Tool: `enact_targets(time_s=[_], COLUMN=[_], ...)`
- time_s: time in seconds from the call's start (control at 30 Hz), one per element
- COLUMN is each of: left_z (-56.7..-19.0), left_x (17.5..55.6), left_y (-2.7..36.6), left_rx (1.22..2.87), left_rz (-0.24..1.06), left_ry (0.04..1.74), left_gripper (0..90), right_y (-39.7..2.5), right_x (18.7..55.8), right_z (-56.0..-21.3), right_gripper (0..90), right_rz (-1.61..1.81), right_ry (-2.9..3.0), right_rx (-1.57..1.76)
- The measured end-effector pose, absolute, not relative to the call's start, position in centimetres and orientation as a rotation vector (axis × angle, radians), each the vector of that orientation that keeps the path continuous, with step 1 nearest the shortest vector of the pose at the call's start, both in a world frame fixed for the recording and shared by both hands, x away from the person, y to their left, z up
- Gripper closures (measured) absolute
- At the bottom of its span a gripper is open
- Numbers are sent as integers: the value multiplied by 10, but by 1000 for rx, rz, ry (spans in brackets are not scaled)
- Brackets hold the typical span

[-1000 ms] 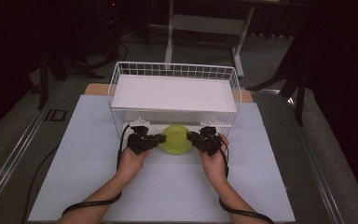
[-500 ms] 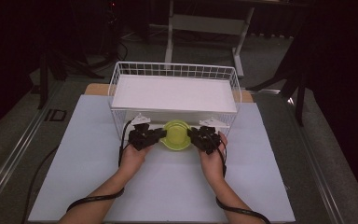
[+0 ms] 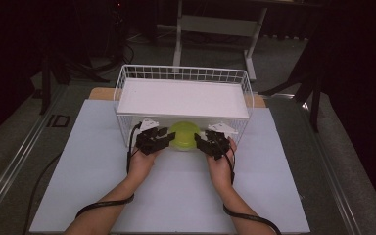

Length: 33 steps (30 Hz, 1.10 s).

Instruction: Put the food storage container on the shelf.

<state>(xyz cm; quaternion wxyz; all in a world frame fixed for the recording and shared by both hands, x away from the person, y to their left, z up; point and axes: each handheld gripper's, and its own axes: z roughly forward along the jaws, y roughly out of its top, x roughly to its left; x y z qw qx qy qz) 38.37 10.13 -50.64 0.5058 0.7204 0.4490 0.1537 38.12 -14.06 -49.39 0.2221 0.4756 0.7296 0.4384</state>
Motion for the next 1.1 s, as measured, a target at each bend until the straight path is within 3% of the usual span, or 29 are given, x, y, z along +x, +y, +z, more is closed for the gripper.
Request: enact_targets(time_s=[0.33,0.73,1.03,1.1], left_z=[-503,-486,-498,-503], left_x=[377,331,300,296], left_y=[109,123,135,138], left_rx=[1693,1712,1704,1699], left_rz=[335,268,206,189], left_ry=[1064,1036,988,1001], left_gripper=[522,483,280,226], right_y=[-133,-132,-135,-135], right_x=[368,336,328,329], right_z=[-486,-480,-494,-496], right_gripper=[486,537,561,606], right_rz=[1243,1295,1272,1257], right_ry=[2030,2102,2140,2145], right_rx=[1231,1179,1183,1185])
